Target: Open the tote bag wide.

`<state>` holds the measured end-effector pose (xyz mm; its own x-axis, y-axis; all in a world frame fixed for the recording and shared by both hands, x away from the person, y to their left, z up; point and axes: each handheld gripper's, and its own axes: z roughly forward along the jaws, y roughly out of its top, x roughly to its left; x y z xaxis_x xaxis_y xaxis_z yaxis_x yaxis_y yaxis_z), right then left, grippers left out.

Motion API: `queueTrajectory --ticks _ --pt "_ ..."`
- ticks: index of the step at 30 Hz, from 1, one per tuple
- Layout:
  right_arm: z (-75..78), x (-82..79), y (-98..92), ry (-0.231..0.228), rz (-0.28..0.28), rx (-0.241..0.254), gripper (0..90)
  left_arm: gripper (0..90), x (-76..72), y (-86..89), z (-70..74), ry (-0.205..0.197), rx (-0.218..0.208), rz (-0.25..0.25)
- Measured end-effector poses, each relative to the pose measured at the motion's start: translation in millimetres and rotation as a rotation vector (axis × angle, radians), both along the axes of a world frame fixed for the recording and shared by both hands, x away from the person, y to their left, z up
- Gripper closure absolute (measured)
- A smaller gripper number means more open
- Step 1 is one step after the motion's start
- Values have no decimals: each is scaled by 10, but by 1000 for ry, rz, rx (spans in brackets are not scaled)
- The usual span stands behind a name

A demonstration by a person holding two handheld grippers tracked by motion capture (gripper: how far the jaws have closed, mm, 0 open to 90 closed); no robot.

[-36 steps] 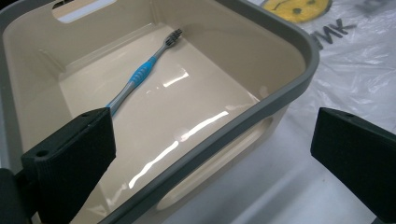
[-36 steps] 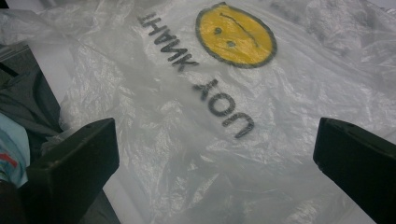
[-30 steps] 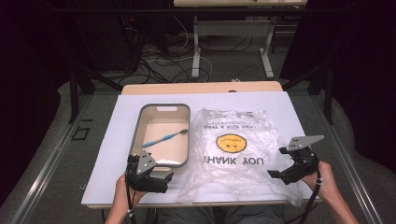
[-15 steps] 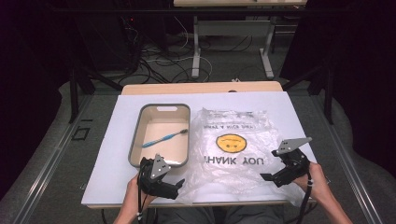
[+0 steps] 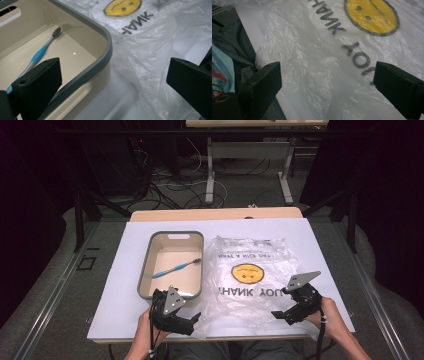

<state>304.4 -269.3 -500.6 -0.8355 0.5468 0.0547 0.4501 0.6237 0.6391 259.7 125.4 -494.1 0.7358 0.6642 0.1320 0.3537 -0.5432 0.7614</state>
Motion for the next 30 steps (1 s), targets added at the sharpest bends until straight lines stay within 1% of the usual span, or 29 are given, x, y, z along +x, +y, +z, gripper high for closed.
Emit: queueTrajectory --ticks 1,2,4,5,6,7,8,9,10,11,13,14,15,16,17,18,19,20,21,22,23,24,25,26,27,29,30 --pt "-10 -6 11 13 7 -3 110 1 -5 -10 4 0 5 -4" --pt "-22 -10 30 24 1 -9 120 1 -7 -20 4 -4 8 -6" --pt "-38 -12 43 25 9 -10 138 1 -13 -42 0 4 1 -12" --pt "-41 -10 50 40 24 -23 142 1 -14 -52 -4 5 -4 -12" --pt "-57 -13 70 48 38 -33 144 1 -8 -50 4 1 18 -22" --pt "-73 -3 81 27 41 -29 151 1 -14 -65 -8 14 1 -23" --pt "-73 -3 81 27 41 -29 151 1 -15 -74 -12 7 4 -24" --pt "-75 -20 101 54 38 -38 152 2 -19 -82 -15 13 6 -31" --pt "-75 -20 101 54 38 -38 152 2 -22 -90 -15 11 11 -34" --pt "-90 -15 108 46 51 -34 153 2 -30 -103 -19 14 8 -36" --pt "-106 -25 134 65 58 -48 153 2 -41 -125 -19 17 9 -49" --pt "-121 -22 146 53 67 -54 153 2 -48 -137 -17 12 17 -50" --pt "-143 -29 176 69 75 -64 154 5 -59 -154 -24 17 12 -53" --pt "-163 -21 190 59 86 -63 157 6 -74 -180 -27 27 21 -70" --pt "-170 -23 201 73 85 -70 167 6 -80 -195 -30 31 26 -77" --pt "-174 -30 213 85 77 -81 194 7 -80 -195 -30 31 26 -77" --pt "-194 -21 223 65 78 -81 236 8 -86 -214 -42 28 23 -80" --pt "-198 -23 230 76 77 -91 272 10 -92 -229 -45 37 27 -87" --pt "-198 -23 230 76 77 -91 272 11 -95 -247 -55 44 31 -100" --pt "-220 -17 242 68 81 -97 406 12 -101 -268 -69 52 37 -106" --pt "-220 -17 242 68 81 -97 406 12 -102 -288 -87 55 46 -112" --pt "-231 -20 252 67 71 -115 504 17 -107 -312 -111 66 44 -118" --pt "-244 -21 265 70 67 -115 564 18 -109 -335 -134 75 52 -125" --pt "-243 -22 263 73 74 -122 609 18 -109 -360 -163 75 60 -129" --pt "-245 -17 263 64 70 -128 661 19 -106 -377 -180 97 72 -142" --pt "-256 -16 267 64 66 -133 737 23 -90 -417 -237 127 89 -153" --pt "-257 -19 267 69 64 -133 769 29 -74 -426 -264 130 107 -155"
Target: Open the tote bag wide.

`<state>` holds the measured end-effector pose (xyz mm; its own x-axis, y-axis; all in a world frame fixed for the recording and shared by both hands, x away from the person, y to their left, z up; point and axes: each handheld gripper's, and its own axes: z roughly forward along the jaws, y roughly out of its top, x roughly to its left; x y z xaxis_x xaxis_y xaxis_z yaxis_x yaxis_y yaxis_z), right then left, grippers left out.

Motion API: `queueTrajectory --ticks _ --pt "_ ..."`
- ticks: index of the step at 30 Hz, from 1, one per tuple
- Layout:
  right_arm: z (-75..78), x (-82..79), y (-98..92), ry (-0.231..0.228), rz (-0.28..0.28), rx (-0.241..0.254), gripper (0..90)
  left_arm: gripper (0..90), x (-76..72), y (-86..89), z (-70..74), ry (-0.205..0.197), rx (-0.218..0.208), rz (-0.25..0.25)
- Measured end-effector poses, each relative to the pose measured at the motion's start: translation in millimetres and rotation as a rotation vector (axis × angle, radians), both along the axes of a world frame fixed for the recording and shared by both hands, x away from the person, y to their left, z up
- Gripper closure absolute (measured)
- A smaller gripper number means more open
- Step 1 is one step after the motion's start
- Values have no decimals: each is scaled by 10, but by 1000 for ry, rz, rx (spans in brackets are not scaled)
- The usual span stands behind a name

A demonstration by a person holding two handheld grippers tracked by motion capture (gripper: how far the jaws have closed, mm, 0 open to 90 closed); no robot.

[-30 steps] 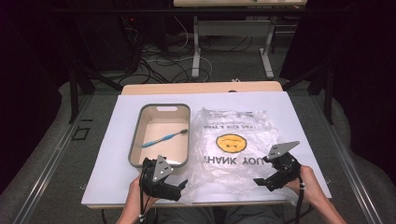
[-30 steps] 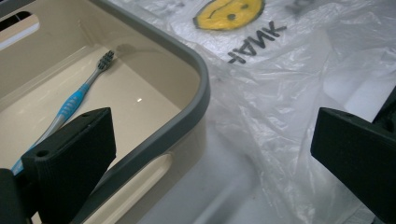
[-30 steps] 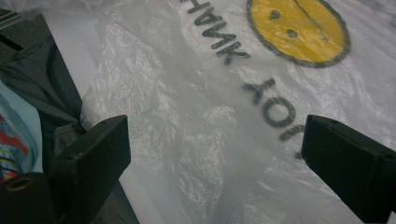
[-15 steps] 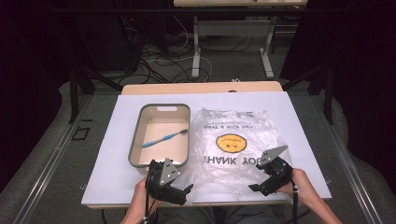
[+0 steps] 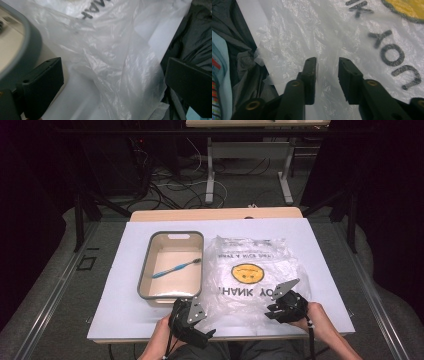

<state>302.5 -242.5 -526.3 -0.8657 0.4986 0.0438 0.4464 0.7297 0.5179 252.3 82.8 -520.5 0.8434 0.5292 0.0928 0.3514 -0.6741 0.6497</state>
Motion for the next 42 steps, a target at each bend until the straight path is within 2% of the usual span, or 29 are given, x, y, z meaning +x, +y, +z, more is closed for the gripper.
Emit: queueTrajectory --ticks 2,4,5,6,8,9,12,14,15,16,18,19,20,22,24,27,28,29,30,31,32,33,36,39,40,42 --pt "-2 -2 1 -2 -6 -6 826 32 53 -27 -78 32 17 1" --pt "-4 -4 1 -5 -15 -7 864 38 60 -41 -105 34 12 17" --pt "-7 4 0 -23 -15 -6 881 42 74 -46 -125 26 15 22" --pt "-4 4 -7 -23 -18 -2 895 46 86 -44 -124 49 20 16" --pt "-4 11 -12 -38 -19 3 900 48 95 -52 -153 40 23 24" --pt "13 8 -23 -31 -41 4 900 55 97 -60 -164 57 30 23" --pt "32 6 -33 -37 -64 12 900 95 99 -69 -176 51 30 22" --pt "53 19 -52 -55 -65 24 900 170 101 -70 -172 53 30 17" --pt "82 11 -68 -53 -88 28 900 172 96 -84 -187 30 31 32" --pt "85 19 -75 -60 -92 37 900 193 96 -84 -187 30 31 32" --pt "103 22 -94 -61 -93 44 900 300 95 -84 -189 31 29 30" --pt "130 22 -104 -48 -99 29 900 338 97 -85 -187 26 34 32" --pt "125 28 -109 -70 -103 47 900 393 96 -87 -186 24 34 34" --pt "144 26 -118 -75 -113 59 900 471 95 -90 -182 7 35 38" --pt "172 27 -133 -80 -108 64 900 560 104 -75 -157 11 32 31" --pt "187 23 -132 -91 -122 76 900 669 122 -68 -134 -12 11 51" --pt "213 22 -139 -89 -124 76 900 709 122 -72 -135 -34 -6 68" --pt "226 25 -147 -88 -113 68 900 737 124 -75 -125 -42 -22 76" --pt "219 23 -136 -89 -121 75 899 770 129 -65 -99 -36 -20 68" --pt "218 30 -139 -88 -111 72 895 798 127 -71 -88 -63 -39 85" --pt "218 30 -139 -88 -111 72 895 820 127 -71 -88 -63 -39 85" --pt "204 21 -124 -90 -133 71 865 842 130 -72 -79 -74 -44 88" --pt "207 15 -114 -77 -128 57 766 871 136 -69 -38 -75 -58 89" --pt "196 18 -99 -91 -112 65 576 877 144 -75 -23 -86 -62 85" --pt "201 16 -93 -90 -104 64 498 877 143 -97 -24 -109 -76 102" --pt "204 5 -73 -57 -77 54 379 877 146 -99 -11 -104 -71 100"
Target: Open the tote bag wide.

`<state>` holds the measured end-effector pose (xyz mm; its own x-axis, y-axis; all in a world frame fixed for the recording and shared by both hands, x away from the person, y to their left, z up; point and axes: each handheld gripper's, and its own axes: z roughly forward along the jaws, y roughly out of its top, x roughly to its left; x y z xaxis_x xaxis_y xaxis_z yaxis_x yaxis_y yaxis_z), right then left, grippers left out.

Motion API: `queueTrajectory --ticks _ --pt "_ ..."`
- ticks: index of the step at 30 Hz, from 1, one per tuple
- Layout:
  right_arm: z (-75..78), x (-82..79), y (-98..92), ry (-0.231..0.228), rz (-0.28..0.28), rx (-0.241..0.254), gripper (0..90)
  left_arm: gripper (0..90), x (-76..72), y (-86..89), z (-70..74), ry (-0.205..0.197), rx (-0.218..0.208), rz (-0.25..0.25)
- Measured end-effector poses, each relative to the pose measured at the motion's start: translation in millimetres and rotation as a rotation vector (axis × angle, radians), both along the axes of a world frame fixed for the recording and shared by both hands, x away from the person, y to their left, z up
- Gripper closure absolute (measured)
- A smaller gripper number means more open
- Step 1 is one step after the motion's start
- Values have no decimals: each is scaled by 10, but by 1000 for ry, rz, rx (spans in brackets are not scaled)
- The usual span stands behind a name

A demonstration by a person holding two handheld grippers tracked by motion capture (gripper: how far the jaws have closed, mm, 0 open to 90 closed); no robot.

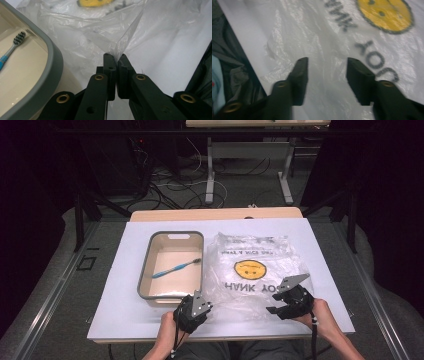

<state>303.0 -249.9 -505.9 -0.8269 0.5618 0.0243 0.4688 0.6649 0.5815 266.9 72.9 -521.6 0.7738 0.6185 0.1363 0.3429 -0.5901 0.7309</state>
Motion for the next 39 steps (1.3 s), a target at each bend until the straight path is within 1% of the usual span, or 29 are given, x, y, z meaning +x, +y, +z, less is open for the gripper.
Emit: queueTrajectory --ticks 1,2,3,4,5,6,7,8,9,10,11,13,14,16,18,19,22,23,27,30,31,32,33,34,35,36,37,38,39 --pt "-13 1 19 -3 9 -5 345 877 10 -3 11 3 1 -7" --pt "-13 1 19 -3 9 -5 345 877 12 -15 5 -18 -7 5" --pt "-30 -10 61 6 14 -25 294 877 15 -25 11 -9 -9 8" --pt "-30 -10 61 6 14 -25 294 877 20 -38 5 -21 -18 17" --pt "-50 2 87 -3 24 -39 346 877 29 -38 20 -11 -9 12" --pt "-53 9 96 2 33 -51 393 876 35 -55 8 -23 -19 22" --pt "-59 10 104 -5 28 -55 393 876 48 -57 18 -23 -9 19" --pt "-60 16 105 -10 27 -56 580 875 61 -64 17 -19 -15 15" --pt "-61 27 105 -11 31 -64 630 874 74 -86 6 -30 -22 33" --pt "-61 27 105 -11 31 -64 630 874 74 -86 6 -30 -22 33" --pt "-46 27 102 -13 26 -61 744 872 82 -89 11 -18 -18 30" --pt "-28 38 102 -17 13 -40 805 865 104 -101 6 -32 -20 34" --pt "-12 54 97 -35 15 -39 833 862 117 -115 4 -28 -28 40" --pt "29 51 98 -31 -16 -26 881 852 128 -125 10 -24 -24 42" --pt "67 66 92 -51 -38 -16 900 844 136 -125 17 -18 -22 36" --pt "88 77 85 -52 -36 -8 900 837 141 -135 7 -35 -28 43" --pt "135 95 70 -65 -57 2 900 817 152 -134 18 -23 -20 39" --pt "195 111 56 -75 -85 21 900 810 153 -132 17 -24 -21 41" --pt "316 167 11 -101 -106 56 900 793 161 -114 32 -17 -18 35" --pt "302 186 21 -106 -126 71 900 777 155 -126 25 -17 -22 37" --pt "289 190 18 -80 -112 59 900 782 155 -130 25 -14 -20 30" --pt "254 196 29 -77 -113 54 900 801 155 -145 9 -26 -30 28" --pt "229 207 31 -58 -105 36 900 825 151 -159 3 -11 -27 16" --pt "229 207 31 -58 -105 36 900 846 151 -159 3 -11 -27 16" --pt "183 219 48 -37 -86 24 741 860 147 -169 -9 -16 -28 14" --pt "171 214 59 -26 -91 25 649 867 146 -168 -6 -9 -16 5" --pt "171 214 59 -26 -91 25 649 867 144 -172 -14 -8 -22 2" --pt "153 204 94 -27 -76 28 487 873 144 -174 -22 -16 -26 4" --pt "154 192 109 -18 -69 28 410 873 146 -171 -22 -15 -27 5"
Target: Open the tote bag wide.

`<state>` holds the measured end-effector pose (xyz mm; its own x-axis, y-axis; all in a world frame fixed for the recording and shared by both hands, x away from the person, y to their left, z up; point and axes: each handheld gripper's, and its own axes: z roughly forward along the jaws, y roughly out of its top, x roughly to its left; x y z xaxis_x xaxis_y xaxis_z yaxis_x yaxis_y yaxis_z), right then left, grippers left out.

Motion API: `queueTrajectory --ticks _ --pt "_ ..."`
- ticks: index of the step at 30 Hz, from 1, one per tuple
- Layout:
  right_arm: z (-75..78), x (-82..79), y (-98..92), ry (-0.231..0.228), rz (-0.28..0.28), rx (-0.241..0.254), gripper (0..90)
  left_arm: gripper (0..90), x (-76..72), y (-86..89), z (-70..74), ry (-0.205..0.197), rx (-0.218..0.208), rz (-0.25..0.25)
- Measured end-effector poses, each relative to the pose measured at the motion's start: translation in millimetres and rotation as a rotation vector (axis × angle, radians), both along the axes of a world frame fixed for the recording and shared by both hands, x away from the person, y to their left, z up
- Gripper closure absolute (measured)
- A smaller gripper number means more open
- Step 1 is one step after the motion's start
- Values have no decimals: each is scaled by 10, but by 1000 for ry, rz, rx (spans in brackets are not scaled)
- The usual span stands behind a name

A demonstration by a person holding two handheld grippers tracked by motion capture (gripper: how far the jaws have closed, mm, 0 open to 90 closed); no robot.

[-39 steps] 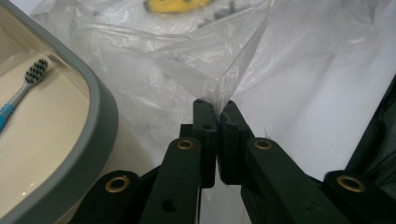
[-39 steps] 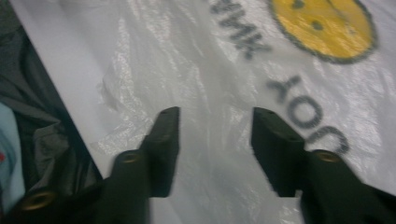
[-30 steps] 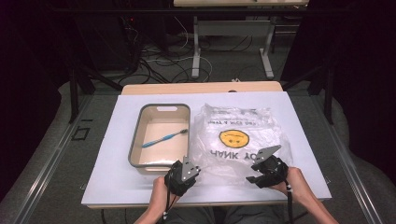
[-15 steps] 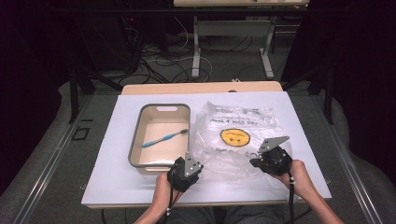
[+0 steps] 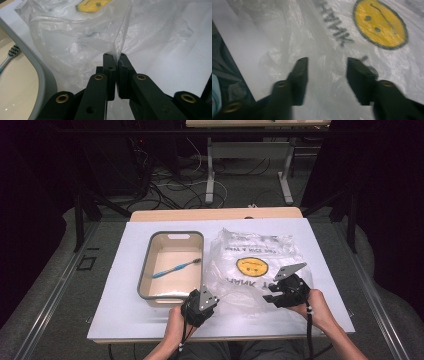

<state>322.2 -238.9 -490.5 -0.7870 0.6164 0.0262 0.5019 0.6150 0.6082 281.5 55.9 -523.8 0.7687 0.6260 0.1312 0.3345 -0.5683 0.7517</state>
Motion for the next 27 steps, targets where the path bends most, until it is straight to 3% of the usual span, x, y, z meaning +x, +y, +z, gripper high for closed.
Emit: queueTrajectory --ticks 1,4,8,9,10,12,14,15,17,19,23,24,27 --pt "-8 -3 23 24 22 -4 349 873 4 5 1 1 0 -1" --pt "-76 -14 105 38 76 -27 216 873 8 15 1 -2 -5 3" --pt "-173 11 190 50 97 -70 245 872 5 9 -18 10 -4 1" --pt "-223 49 207 47 92 -99 404 870 11 11 -19 13 4 -9" --pt "-223 49 207 47 92 -99 404 870 12 10 -26 16 4 -6" --pt "-254 89 201 44 59 -111 665 865 23 8 -55 10 5 2" --pt "-238 118 178 11 64 -91 771 857 32 20 -45 26 12 -9" --pt "-209 119 170 23 55 -81 812 852 38 28 -43 27 16 -12" --pt "-144 122 147 10 37 -62 867 835 33 25 -48 7 0 6" --pt "-86 131 134 -7 17 -36 891 808 27 32 -18 11 6 1" --pt "35 161 96 -28 -21 9 898 733 14 34 25 7 -9 0" --pt "75 171 83 -22 -18 8 898 712 13 28 27 -11 -13 8" --pt "118 192 73 -48 -34 29 899 648 15 31 57 2 -6 11"
